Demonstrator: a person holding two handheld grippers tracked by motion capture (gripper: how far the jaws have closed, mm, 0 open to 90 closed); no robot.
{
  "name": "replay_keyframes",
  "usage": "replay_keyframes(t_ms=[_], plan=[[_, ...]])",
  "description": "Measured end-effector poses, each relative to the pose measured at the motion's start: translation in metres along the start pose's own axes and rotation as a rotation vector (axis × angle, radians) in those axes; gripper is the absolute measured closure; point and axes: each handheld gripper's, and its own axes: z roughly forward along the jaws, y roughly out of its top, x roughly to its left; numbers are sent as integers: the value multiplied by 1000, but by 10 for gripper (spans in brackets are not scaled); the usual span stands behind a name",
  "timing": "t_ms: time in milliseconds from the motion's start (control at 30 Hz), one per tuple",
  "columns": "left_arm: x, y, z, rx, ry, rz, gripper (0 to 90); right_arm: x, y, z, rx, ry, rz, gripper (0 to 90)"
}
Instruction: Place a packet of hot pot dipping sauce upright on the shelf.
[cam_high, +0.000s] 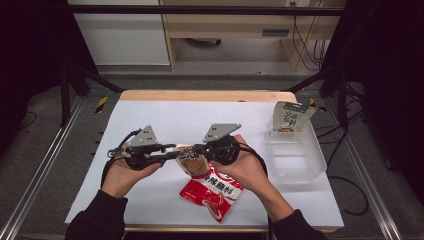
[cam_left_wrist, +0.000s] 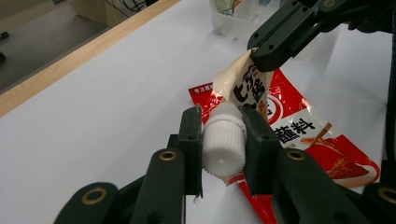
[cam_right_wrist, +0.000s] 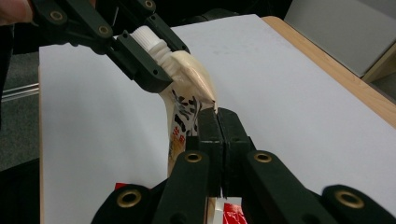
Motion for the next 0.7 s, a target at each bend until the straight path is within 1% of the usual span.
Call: replay_keyframes(t_ms=[67, 167, 300, 533, 600, 667, 700], plan=[[-1, 4, -2, 2, -11, 13, 724, 0, -1, -1, 1, 2, -7, 893], [-4, 14, -3, 24, -14, 39, 728, 1, -3, -3, 1, 6, -14, 889], [-7, 25, -2, 59, -20, 80, 731, 1, -6, -8, -5, -4, -12, 883], [-13, 38, 3, 79, -33, 122, 733, -1, -9, -19, -2, -26, -9, 856], [-15, 41, 4, 87, -39, 135, 734, -2, -10, -23, 6, -32, -14, 833], [-16, 43, 5, 99, -34, 149, 735, -4, -9, -26, 17, -38, -25, 794], [-17, 44, 5, 104, -36, 153, 735, -5, -8, -28, 29, -39, -39, 758]])
